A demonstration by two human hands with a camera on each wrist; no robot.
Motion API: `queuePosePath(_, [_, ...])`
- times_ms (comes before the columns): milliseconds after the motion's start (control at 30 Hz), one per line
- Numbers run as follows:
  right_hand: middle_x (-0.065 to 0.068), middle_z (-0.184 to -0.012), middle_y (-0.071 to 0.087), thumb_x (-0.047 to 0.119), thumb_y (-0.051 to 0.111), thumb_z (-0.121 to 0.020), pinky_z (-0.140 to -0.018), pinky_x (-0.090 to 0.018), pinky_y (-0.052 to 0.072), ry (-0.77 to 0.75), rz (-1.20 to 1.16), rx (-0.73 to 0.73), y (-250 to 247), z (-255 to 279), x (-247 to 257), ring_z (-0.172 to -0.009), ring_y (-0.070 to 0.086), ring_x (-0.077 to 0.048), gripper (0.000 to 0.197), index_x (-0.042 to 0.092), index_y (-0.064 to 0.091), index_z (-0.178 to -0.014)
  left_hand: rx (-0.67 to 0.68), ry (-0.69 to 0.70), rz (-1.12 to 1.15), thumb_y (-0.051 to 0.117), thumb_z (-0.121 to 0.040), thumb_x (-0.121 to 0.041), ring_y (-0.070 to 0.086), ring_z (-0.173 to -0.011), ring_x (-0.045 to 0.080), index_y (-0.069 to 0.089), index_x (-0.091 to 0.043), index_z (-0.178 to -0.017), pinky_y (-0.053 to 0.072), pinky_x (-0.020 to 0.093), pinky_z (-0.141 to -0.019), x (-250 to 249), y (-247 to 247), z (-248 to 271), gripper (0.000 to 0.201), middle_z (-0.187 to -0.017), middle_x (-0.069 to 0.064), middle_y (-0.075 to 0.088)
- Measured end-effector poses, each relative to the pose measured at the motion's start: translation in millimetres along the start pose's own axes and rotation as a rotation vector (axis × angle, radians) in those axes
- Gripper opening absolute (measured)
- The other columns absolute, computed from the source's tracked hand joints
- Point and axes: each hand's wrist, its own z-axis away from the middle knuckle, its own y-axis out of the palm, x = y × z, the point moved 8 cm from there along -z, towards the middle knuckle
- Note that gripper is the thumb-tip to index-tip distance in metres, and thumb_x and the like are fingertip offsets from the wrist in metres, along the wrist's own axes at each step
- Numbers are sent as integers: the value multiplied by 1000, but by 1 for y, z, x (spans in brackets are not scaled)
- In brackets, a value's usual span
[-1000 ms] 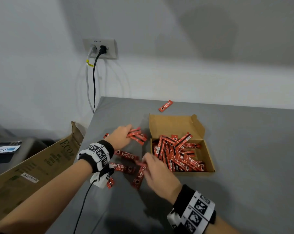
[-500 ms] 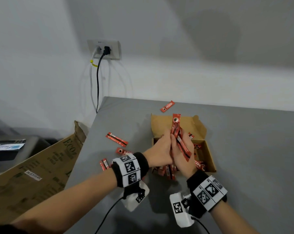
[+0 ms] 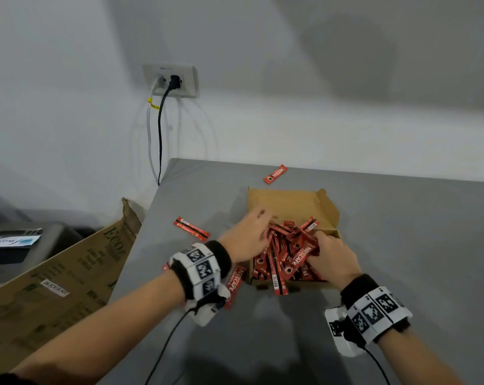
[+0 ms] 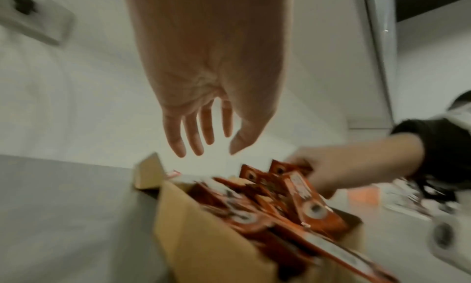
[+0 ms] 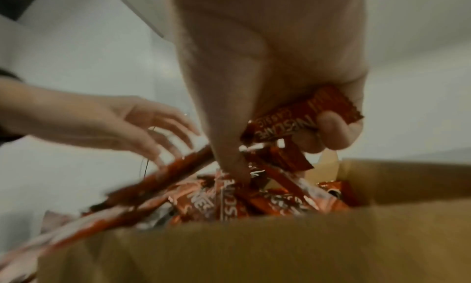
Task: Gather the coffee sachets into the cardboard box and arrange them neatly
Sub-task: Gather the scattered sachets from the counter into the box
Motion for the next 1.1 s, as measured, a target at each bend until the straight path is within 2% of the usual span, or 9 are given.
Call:
queuePosePath(100, [-5, -115, 57, 30, 62, -82, -86, -31, 45, -5, -43, 109, 5, -7, -4, -104, 55, -22, 42, 14, 49, -119, 70, -59, -129, 51, -84, -2, 46, -107, 13, 50, -14, -120, 44, 27, -91, 40, -25, 21, 38, -125, 4, 44])
queuePosePath(200, [-8, -123, 51, 26, 61, -83, -91, -29, 42, -53, -66, 151, 6, -9, 4, -110, 50, -21, 50, 11, 45, -128, 420, -155, -404, 69, -74, -22, 32, -127, 20, 31, -21, -138, 35, 38, -106, 89, -3, 56, 75, -139, 3, 30])
queuePosePath(267, [-7, -123, 51, 29, 60, -84, -93, -33, 46, -79, -32, 138, 5, -9, 11, -109, 52, -21, 49, 12, 46, -127, 525, -186, -588, 72, -70, -33, 23, -132, 24, 19, -20, -143, 28, 43, -110, 105, 11, 72, 92, -145, 6, 20])
queuePosePath(500, [-10, -125, 47, 23, 51, -89, -94, -46, 46, -43, 113, 60, -3, -1, 30, -110, 54, -28, 39, 12, 43, -126, 375, -146, -600, 63, -75, -24, 34, -120, 23, 33, -10, -129, 35, 40, -101, 103, 24, 64, 64, -132, 6, 37])
queuePosePath(667, [-2, -113, 57, 10, 52, -87, -93, -37, 47, -515, 5, -155, -13, 41, 107, -106, 53, -17, 27, 14, 58, -113, 321, -45, -544, 45, -94, -16, 43, -118, 24, 47, -5, -124, 39, 31, -98, 90, 30, 57, 32, -128, 11, 43])
queuePosePath(733, [-6, -106, 60, 3, 53, -84, -90, -38, 46, -713, -8, -73, 6, 61, 137, -102, 53, -22, 24, 10, 62, -105, 206, -59, -469, 42, -95, -11, 52, -107, 26, 50, -4, -120, 44, 34, -90, 87, 14, 50, 27, -125, 12, 43])
queuePosePath(833, [-11, -122, 53, 0, 52, -86, -96, -38, 35, -822, 255, 128, 54, 78, 160, -116, 42, -26, 35, 6, 54, -120, 87, -178, -496, 45, -92, -8, 60, -89, 36, 46, -4, -120, 48, 44, -76, 101, -17, 39, 29, -123, 15, 40])
queuePosePath(967, [-16, -127, 49, 4, 58, -86, -97, -45, 32, -833, 566, 218, 90, 77, 172, -121, 38, -33, 41, 2, 47, -125, 212, -290, -596, 56, -87, -14, 57, -105, 35, 42, -9, -130, 46, 42, -84, 132, -28, 36, 46, -130, 12, 38])
queuePosePath(1100, [-18, -125, 51, 3, 48, -91, -97, -44, 33, -883, 557, 192, 92, 74, 186, -120, 39, -34, 32, -1, 47, -122, 261, -332, -490, 58, -79, -10, 57, -104, 33, 52, -8, -113, 46, 40, -87, 145, -30, 36, 34, -114, 14, 57])
